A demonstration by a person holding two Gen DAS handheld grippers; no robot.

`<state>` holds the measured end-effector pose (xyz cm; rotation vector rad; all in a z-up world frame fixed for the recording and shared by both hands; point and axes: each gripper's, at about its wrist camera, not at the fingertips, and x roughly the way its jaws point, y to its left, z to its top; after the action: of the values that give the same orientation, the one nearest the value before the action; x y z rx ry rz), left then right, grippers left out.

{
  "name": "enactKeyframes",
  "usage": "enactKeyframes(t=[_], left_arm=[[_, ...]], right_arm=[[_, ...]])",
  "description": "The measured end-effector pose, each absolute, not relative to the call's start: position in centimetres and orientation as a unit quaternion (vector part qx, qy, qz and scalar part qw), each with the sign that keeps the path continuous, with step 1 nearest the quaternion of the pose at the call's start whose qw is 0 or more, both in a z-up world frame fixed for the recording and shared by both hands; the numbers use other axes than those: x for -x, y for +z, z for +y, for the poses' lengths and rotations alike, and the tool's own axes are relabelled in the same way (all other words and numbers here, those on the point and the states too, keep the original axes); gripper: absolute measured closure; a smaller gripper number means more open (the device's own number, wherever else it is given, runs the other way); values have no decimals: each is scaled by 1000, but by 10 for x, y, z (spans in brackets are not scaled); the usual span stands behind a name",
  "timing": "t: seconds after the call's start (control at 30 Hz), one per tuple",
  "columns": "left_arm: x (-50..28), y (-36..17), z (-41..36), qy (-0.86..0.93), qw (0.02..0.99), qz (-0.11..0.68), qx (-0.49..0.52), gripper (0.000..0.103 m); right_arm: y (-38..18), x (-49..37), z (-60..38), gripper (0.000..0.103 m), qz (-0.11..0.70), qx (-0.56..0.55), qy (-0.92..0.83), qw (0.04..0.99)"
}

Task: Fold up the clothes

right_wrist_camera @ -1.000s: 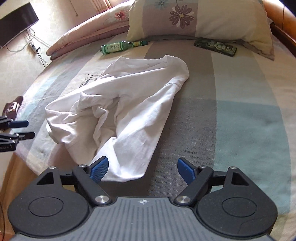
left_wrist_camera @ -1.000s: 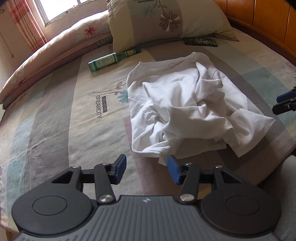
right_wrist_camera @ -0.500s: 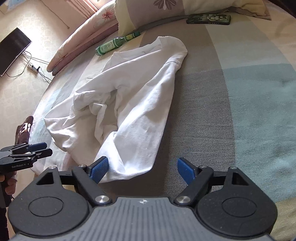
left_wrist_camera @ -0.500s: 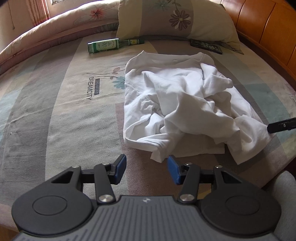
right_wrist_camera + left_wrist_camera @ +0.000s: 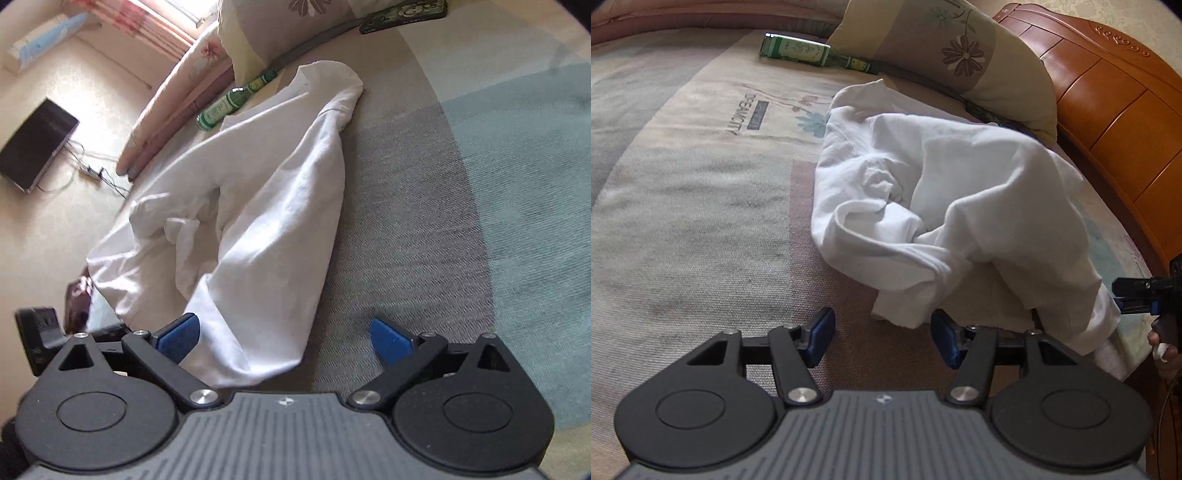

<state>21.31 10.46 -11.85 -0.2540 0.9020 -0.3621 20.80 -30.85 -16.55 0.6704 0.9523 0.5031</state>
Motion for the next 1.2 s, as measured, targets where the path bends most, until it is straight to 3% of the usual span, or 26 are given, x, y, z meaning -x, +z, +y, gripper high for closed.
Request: enactKeyframes(t=[0.17,0.37,0.43,0.57,0.77,0.87,0.97,1.2], left_arm=[[-224,-122,111,-199,875,420,135,44],[-230,-120,107,-211,878,413,119,43],[-228,-123,111,-218,878,406,128,42],[-227,-127,120,-230,877,395,152,40],[-236,-125,118,-226,873,402,157,40],[-234,-125,116,-223,876,401,146,40],[-230,-126,115,-225,881,393,135,40],[-235,-119,104,-219,879,412,99,40]], right_arm=[[-181,-234,-317,0,408,-414,244,776],[-177,-257,-291,1,402,-386,260,789],[-178,-252,-291,9,400,-381,263,791],[-188,-237,-305,36,388,-409,254,786],[-198,-244,-312,56,385,-442,232,776],[-213,-246,-316,101,381,-458,211,775],[-221,-234,-325,101,366,-477,210,771],[-171,-248,-341,98,390,-351,131,841]])
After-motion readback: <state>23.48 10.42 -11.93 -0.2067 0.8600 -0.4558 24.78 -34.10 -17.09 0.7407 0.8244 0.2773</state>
